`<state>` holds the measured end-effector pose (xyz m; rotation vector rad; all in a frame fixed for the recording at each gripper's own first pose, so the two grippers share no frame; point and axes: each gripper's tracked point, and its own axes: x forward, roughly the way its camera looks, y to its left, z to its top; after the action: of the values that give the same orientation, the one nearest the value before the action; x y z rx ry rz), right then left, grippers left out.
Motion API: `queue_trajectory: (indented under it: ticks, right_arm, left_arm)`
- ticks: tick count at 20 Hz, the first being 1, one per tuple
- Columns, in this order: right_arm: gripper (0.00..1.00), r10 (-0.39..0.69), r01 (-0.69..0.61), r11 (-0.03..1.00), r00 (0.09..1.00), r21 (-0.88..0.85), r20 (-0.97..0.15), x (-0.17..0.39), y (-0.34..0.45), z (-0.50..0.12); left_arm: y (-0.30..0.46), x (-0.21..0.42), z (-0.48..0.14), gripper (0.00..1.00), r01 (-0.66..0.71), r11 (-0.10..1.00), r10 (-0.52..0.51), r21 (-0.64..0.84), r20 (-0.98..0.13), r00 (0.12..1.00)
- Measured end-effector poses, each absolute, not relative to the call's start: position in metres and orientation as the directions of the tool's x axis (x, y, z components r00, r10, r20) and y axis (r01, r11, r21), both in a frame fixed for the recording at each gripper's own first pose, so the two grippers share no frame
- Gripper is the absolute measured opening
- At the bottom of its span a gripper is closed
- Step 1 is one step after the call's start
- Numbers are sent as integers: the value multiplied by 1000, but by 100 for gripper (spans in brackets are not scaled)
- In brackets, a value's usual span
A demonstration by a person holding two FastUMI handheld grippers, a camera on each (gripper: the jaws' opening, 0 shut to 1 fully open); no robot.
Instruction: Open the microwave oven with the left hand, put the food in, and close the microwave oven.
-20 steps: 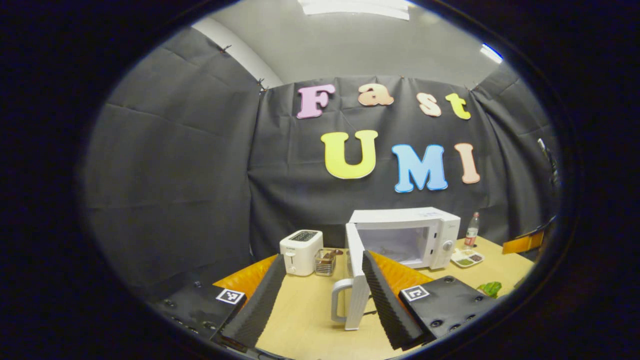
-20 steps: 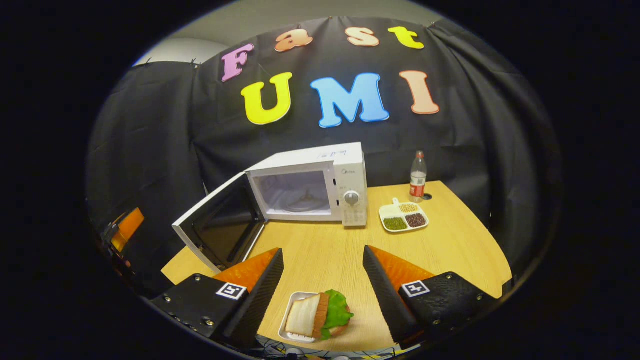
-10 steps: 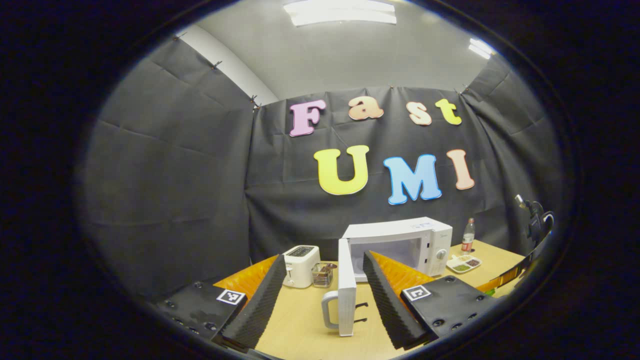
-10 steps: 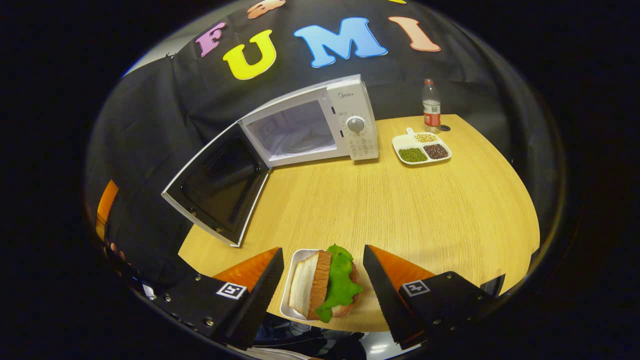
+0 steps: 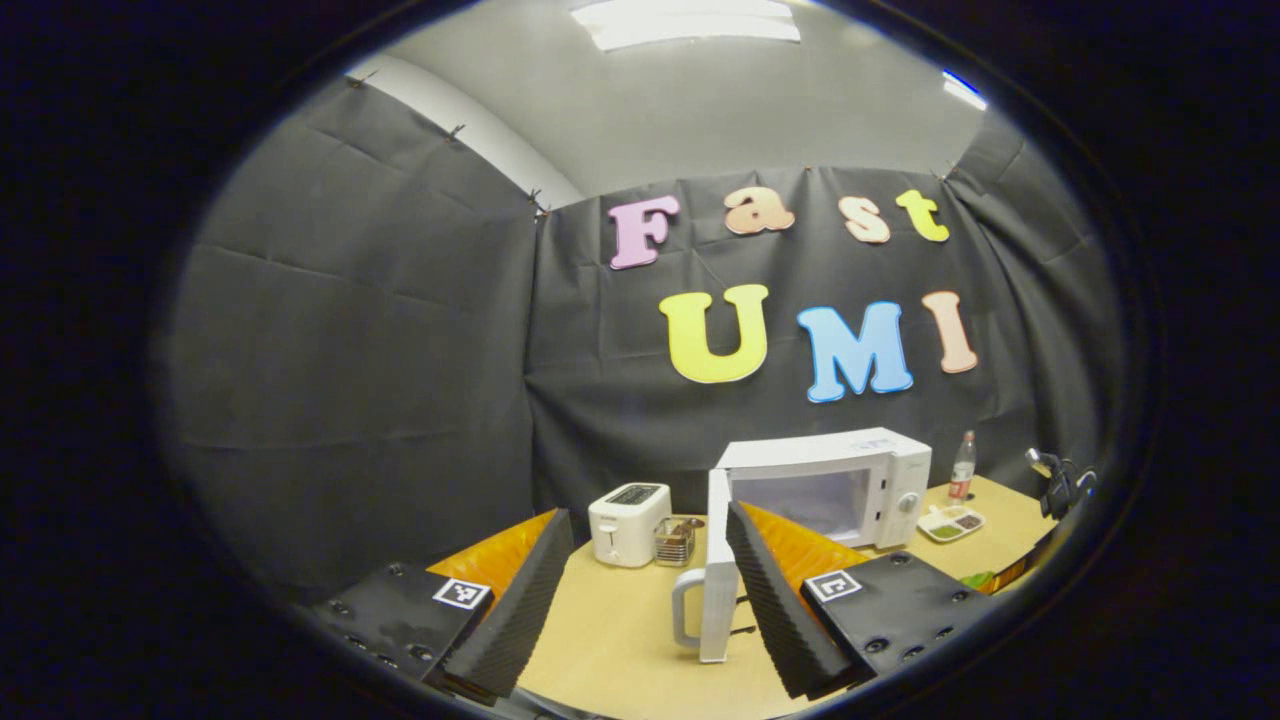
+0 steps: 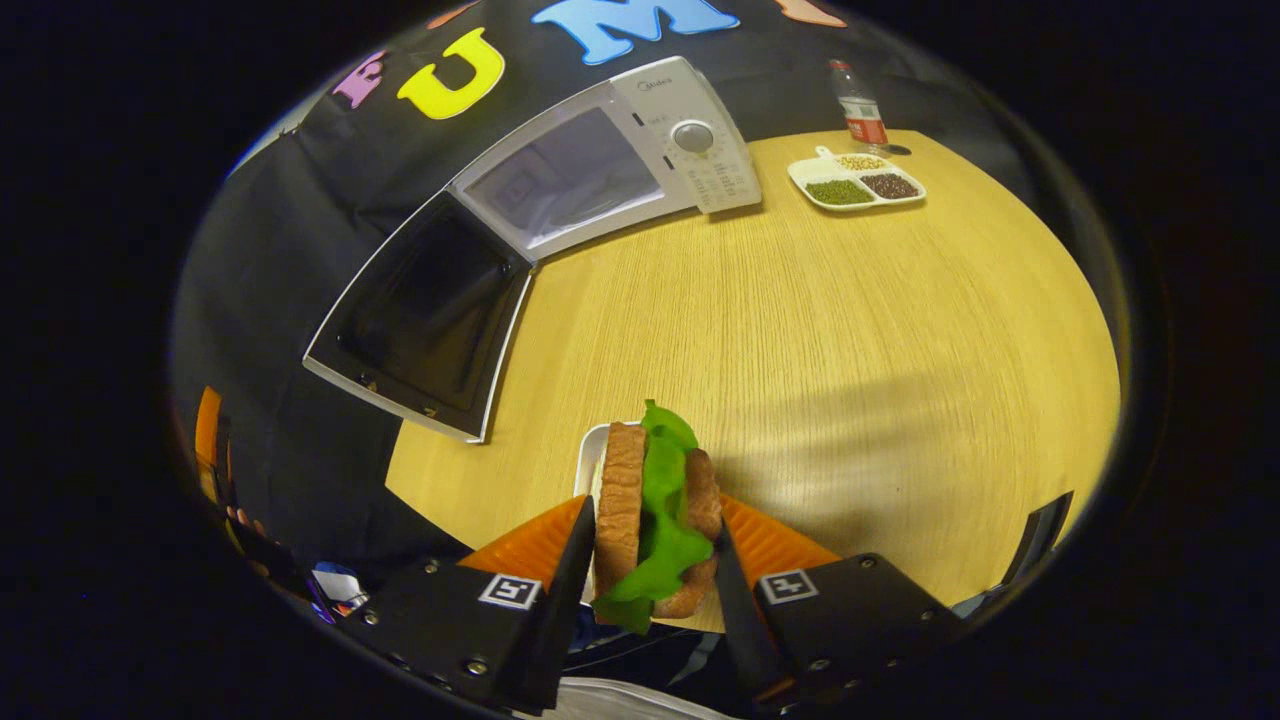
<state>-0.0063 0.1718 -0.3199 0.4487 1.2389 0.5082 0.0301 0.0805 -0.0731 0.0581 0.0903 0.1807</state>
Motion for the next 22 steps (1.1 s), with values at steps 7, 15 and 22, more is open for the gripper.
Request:
queue_trajectory:
  ticks: [7, 15, 22]
  right_arm:
    - [28, 640, -147, 766, 265, 626, -721, 4, 168, -295]
    - [28, 680, -219, 726, 371, 652, -632, 52, 207, -244]
    - [28, 622, -174, 748, 522, 641, -583, 122, 262, -233]
  left_arm:
    - [82, 21, -65, 100, -225, 971, 230, 79, -64, 971]
    - [93, 65, -72, 100, -189, 980, 192, 58, -58, 980]
    - [132, 122, -78, 100, -152, 987, 155, 52, -60, 986]
